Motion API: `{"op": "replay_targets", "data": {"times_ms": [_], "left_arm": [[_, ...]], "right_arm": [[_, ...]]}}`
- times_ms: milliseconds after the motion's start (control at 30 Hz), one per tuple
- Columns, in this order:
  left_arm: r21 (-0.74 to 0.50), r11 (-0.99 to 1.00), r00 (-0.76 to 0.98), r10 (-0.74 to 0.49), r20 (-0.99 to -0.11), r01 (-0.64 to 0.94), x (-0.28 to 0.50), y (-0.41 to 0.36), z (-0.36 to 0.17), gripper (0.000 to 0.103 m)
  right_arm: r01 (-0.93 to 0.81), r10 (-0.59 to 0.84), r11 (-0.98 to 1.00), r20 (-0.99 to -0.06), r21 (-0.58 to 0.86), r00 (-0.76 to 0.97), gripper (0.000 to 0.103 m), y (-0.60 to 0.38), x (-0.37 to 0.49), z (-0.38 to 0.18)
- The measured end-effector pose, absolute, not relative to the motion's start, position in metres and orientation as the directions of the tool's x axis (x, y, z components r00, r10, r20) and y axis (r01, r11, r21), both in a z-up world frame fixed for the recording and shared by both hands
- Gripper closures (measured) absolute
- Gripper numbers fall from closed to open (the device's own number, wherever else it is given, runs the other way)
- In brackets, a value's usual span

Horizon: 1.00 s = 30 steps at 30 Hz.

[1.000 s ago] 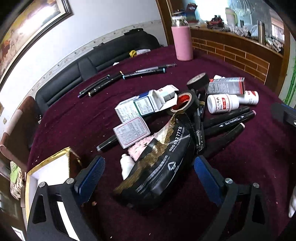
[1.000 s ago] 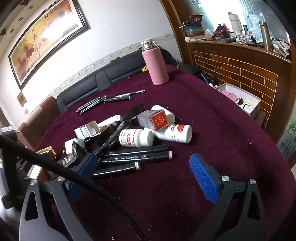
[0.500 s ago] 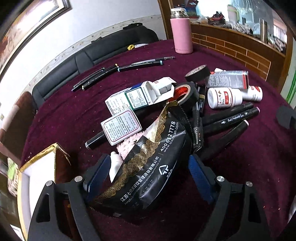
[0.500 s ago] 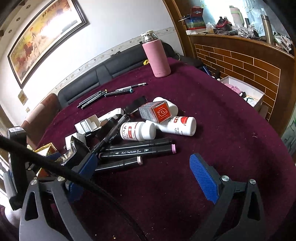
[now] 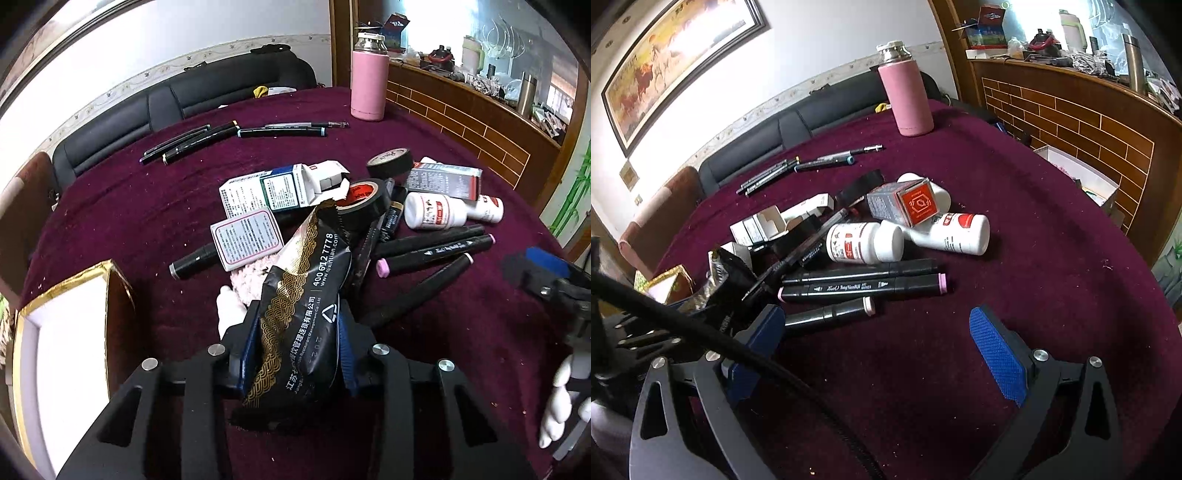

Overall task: Organize objects
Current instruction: 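Grasp the black gold-patterned snack packet with the left gripper, then grasp the small white dropper bottle with the right gripper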

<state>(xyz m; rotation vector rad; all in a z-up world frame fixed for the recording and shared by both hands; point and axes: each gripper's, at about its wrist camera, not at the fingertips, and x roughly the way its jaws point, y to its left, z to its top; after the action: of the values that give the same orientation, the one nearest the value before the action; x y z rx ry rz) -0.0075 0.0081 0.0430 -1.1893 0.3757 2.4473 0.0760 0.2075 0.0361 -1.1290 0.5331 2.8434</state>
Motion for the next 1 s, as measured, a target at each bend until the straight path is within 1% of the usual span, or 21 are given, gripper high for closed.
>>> {"op": "replay_targets", "data": {"times_ms": [167,333,467,700,767,900,933,967,1000], "left_arm": [[0.014,-0.902,-0.569,0.26,-0.78,-0.431,0.009,-0.008,0.048,0.074],[-0.083,-0.92,-0.62,0.324,-0.715,-0.384,0.044,-0.043,0.073,0.074],[-0.168,-0.923,-0.668,0.368,-0.647,-0.346,0.076,-0.084,0.096,0.074],[-0.241,-0.925,-0.719,0.38,-0.582,-0.295,0.102,-0.134,0.111,0.074],[-0.261,-0.924,-0.731,0.382,-0.565,-0.28,0.107,-0.147,0.111,0.074],[-0.283,-0.923,-0.746,0.379,-0.547,-0.261,0.112,-0.164,0.11,0.074],[-0.28,-0.926,-0.753,0.371,-0.543,-0.254,0.113,-0.169,0.11,0.074],[-0.279,-0.928,-0.758,0.364,-0.54,-0.247,0.113,-0.171,0.11,0.074],[-0.283,-0.929,-0.764,0.361,-0.535,-0.241,0.114,-0.176,0.11,0.074]], "right_arm": [[-0.17,-0.062,-0.949,-0.685,0.267,-0.726,0.002,0.203,0.075,0.035],[-0.182,-0.029,-0.957,-0.696,0.228,-0.717,0.002,0.198,0.074,0.034],[-0.146,-0.021,-0.973,-0.701,0.177,-0.713,0.002,0.184,0.074,0.039],[0.036,-0.132,-0.988,-0.704,0.15,-0.698,0.002,0.125,0.074,0.066],[0.09,-0.191,-0.98,-0.716,0.177,-0.672,0.003,0.109,0.065,0.07],[0.176,-0.298,-0.955,-0.756,0.24,-0.583,0.012,0.067,0.037,0.069],[0.185,-0.303,-0.953,-0.772,0.24,-0.558,0.018,0.055,0.028,0.065],[0.186,-0.303,-0.953,-0.783,0.24,-0.543,0.023,0.049,0.022,0.062],[0.184,-0.302,-0.953,-0.801,0.241,-0.517,0.031,0.04,0.012,0.056]]}}
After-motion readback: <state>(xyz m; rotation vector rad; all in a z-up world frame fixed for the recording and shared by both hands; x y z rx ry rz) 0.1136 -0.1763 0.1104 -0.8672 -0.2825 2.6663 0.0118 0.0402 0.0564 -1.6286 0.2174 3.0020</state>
